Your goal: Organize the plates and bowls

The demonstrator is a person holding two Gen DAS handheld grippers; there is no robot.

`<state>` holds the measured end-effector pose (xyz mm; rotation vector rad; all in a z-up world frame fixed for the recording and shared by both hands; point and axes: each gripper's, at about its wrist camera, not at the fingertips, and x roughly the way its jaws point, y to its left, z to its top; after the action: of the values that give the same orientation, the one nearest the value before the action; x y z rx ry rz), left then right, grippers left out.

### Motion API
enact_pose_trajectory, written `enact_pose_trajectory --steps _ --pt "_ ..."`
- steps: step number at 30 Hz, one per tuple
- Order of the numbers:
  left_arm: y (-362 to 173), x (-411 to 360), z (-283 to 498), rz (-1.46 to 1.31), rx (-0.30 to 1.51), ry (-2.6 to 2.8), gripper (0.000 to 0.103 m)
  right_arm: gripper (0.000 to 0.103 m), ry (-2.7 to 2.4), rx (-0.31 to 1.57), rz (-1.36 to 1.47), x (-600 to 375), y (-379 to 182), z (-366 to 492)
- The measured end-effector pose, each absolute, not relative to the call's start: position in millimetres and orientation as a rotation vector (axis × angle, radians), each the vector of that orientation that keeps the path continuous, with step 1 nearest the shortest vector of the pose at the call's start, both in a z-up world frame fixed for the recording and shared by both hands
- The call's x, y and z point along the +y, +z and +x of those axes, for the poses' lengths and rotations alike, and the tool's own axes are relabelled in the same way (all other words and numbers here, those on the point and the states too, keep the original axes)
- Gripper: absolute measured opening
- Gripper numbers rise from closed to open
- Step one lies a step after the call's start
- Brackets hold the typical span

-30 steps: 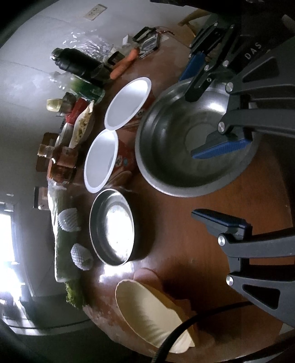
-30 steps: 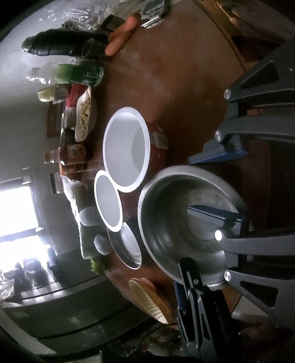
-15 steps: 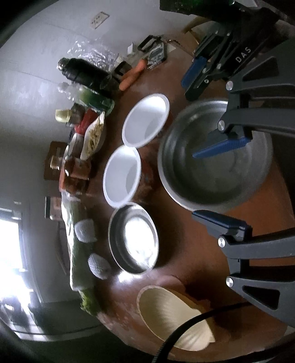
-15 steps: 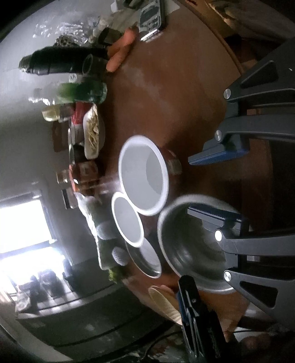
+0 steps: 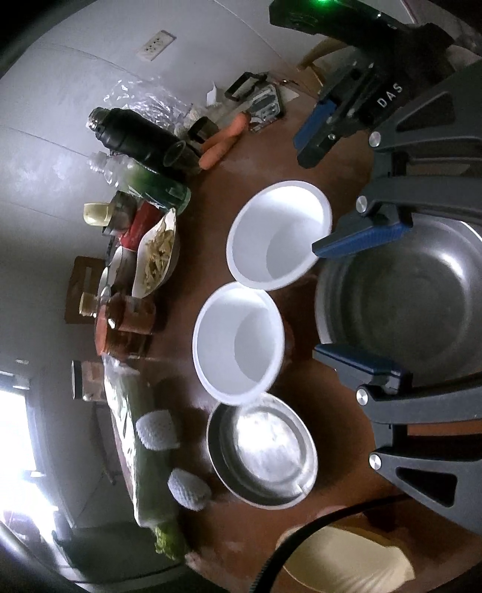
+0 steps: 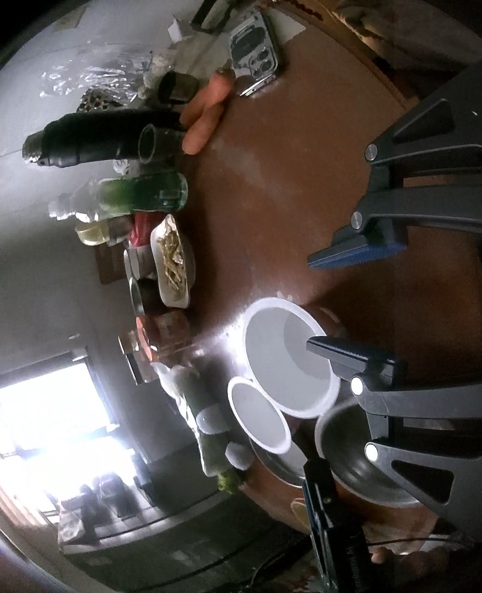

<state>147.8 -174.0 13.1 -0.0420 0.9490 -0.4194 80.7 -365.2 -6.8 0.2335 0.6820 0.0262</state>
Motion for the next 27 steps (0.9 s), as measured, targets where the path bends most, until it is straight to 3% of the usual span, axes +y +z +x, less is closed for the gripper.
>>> enact_pose_trajectory --steps 22,27 --pt "-13 -215 182 -0.037 1.054 -0.428 0.048 0.039 0.110 0.737 0.270 -371 -25 127" --pt "-18 -219 185 -0.031 1.055 -0.413 0.044 0.037 0.138 0.738 0.255 -367 -29 131"
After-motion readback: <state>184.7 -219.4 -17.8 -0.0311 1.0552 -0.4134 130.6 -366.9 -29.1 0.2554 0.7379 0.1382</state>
